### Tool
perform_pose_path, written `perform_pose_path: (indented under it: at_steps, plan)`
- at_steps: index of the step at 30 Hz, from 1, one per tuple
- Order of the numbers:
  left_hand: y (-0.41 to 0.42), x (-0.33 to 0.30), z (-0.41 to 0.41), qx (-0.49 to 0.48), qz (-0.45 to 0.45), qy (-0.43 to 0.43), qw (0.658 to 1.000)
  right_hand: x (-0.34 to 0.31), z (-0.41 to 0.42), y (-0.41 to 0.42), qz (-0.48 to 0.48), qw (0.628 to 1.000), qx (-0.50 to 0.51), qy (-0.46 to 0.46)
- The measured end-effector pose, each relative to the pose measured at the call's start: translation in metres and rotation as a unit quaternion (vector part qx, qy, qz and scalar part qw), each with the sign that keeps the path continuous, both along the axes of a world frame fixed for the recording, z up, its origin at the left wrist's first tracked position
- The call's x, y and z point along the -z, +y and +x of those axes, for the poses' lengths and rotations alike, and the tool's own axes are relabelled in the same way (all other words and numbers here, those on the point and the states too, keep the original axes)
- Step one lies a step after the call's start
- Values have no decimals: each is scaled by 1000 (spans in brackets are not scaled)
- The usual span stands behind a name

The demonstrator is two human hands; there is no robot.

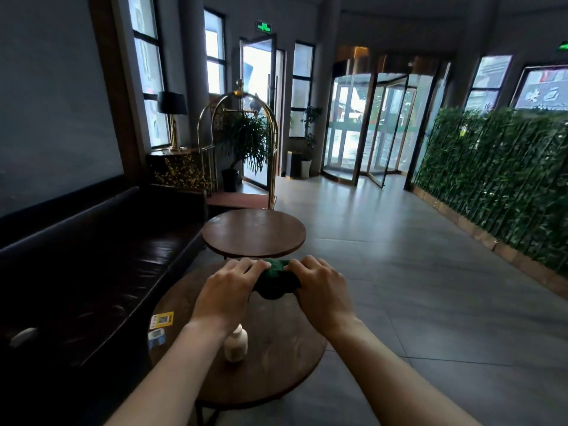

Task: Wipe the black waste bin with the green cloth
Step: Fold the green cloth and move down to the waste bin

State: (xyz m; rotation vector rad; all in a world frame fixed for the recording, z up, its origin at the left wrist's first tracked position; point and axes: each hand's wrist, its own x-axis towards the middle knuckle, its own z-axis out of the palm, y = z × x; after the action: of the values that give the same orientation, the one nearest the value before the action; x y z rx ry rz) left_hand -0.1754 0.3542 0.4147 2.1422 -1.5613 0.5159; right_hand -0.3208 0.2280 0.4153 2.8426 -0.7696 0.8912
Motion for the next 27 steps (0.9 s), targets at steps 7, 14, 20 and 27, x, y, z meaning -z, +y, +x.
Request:
perform_pose_path:
  at_steps: [7, 14, 20, 27]
  plan:
    - [39, -6, -79, -12, 9, -17, 1000, -3, -73, 32, -10, 1000, -22, -7]
    - [71, 18, -139, -29, 19, -10, 999, 18, -131, 60, 7, 999, -33, 9]
    - [89, 42, -163, -26, 42, 7, 999, 46, -153, 77, 25, 998, -41, 30]
    - [95, 73, -160, -19, 52, 33, 998, 75, -150, 85, 45, 998, -30, 45]
